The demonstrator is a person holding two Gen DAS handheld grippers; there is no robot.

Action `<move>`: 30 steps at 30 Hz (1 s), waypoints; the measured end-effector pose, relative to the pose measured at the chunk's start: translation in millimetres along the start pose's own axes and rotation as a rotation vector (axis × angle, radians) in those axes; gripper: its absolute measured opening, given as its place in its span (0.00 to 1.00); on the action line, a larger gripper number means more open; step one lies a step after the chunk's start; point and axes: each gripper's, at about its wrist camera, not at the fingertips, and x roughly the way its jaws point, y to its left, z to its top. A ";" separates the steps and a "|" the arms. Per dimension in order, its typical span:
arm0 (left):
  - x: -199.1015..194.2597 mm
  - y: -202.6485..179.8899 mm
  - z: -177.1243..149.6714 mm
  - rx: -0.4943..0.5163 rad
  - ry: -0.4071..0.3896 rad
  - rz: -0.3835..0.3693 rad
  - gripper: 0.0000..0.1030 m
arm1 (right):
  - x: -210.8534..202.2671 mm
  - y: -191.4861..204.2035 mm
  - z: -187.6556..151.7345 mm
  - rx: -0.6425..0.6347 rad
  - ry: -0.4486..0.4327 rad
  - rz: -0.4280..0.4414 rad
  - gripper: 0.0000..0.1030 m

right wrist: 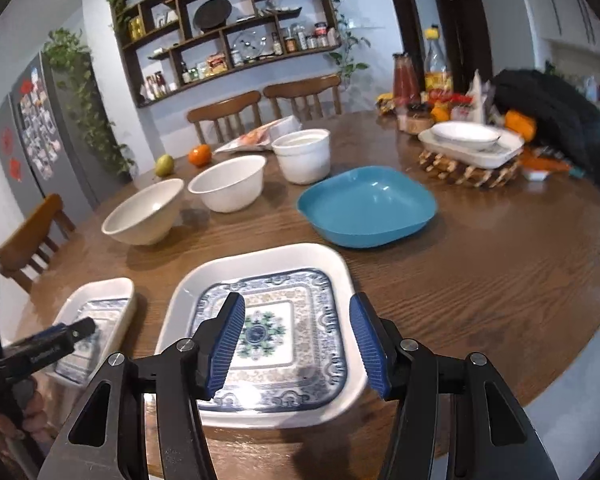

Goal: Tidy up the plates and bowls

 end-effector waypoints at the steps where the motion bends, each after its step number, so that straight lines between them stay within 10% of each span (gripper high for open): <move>1: -5.4 -3.4 1.8 -0.006 -0.017 -0.003 0.65 | 2.2 -1.6 2.6 0.001 0.013 0.016 0.54; 11: -25.3 -91.2 -9.0 0.079 -0.020 -0.291 0.66 | 11.3 -26.4 17.4 -0.013 0.037 -0.096 0.71; 23: 3.4 -112.8 -24.3 0.101 0.079 -0.284 0.65 | 28.7 -36.4 14.0 0.025 0.050 -0.014 0.71; 30: 16.3 -122.4 -28.8 0.138 0.097 -0.290 0.51 | 44.0 -28.6 11.2 -0.010 0.081 -0.027 0.51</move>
